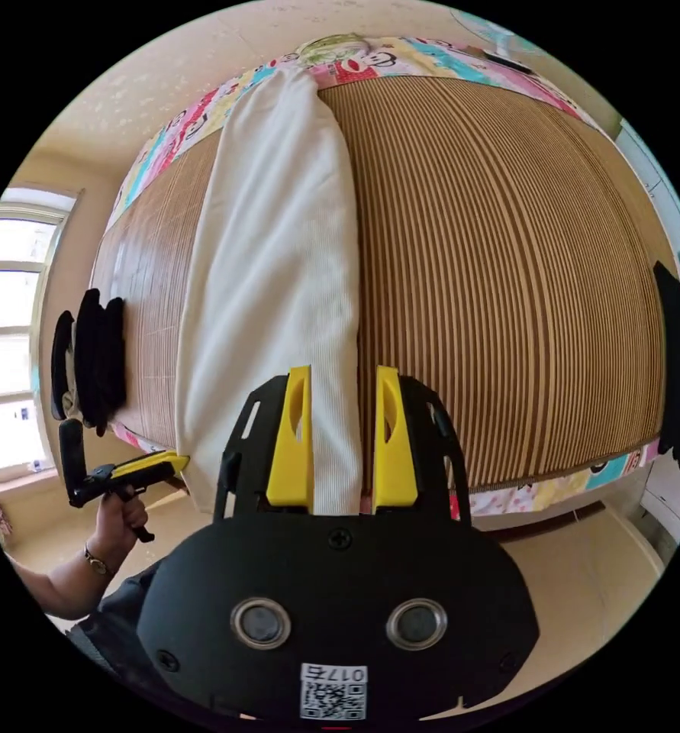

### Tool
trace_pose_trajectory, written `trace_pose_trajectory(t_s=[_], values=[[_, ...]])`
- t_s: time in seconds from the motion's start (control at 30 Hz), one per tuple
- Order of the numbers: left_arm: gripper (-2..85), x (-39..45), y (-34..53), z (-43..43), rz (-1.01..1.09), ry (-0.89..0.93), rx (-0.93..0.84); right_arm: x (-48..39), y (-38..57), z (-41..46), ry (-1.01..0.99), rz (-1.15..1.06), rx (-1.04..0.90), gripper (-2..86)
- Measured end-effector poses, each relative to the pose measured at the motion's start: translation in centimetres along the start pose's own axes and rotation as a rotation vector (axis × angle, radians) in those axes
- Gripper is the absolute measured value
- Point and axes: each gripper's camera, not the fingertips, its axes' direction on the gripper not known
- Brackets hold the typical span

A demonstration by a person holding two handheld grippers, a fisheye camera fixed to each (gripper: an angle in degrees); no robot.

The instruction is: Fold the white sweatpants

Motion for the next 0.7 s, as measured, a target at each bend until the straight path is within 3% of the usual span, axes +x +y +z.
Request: trace_pose_trajectory(t_s=[0.07,0.23,0.33,0.4,0.47,0.53,0.6,0.7], values=[[2.7,0.2,-0.6,0.2,0.01,-0.021,-0.029,1.5,1.6,1.5,-0.092,-0.003,-0.144,10.8],[2.3,0.9,-1.7,-1.3,0.046,0.02,-0.071,2.0,3.9,-4.1,-0.344,-0.003,-0.062,3.3],[2.2,0.8,-2.2,-4.5,0.086,0.245,-0.078,1.6,4.5,-9.7,-0.445,-0.007,0.046,2.4],[2.0,-0.1,-2.0,-8.3,0.072,0.507,-0.013,0.4,4.9,-12.4,-0.459,-0.04,0.097,2.1],[1.8,-1.2,-1.5,-10.3,0.044,0.623,0.038,-1.5,4.7,-13.7,-0.44,-0.095,0.095,1.9],[1.7,-1.8,-1.1,-11.0,0.024,0.568,0.037,-2.8,4.0,-12.5,-0.393,-0.11,0.046,1.8],[1.9,-2.0,-0.6,-9.8,0.005,0.374,0.012,-4.0,3.1,-10.1,-0.313,-0.123,-0.021,2.0],[2.8,-2.6,-0.9,-6.1,-0.086,0.306,-0.029,-5.1,1.2,-8.0,-0.215,-0.085,-0.075,2.3]])
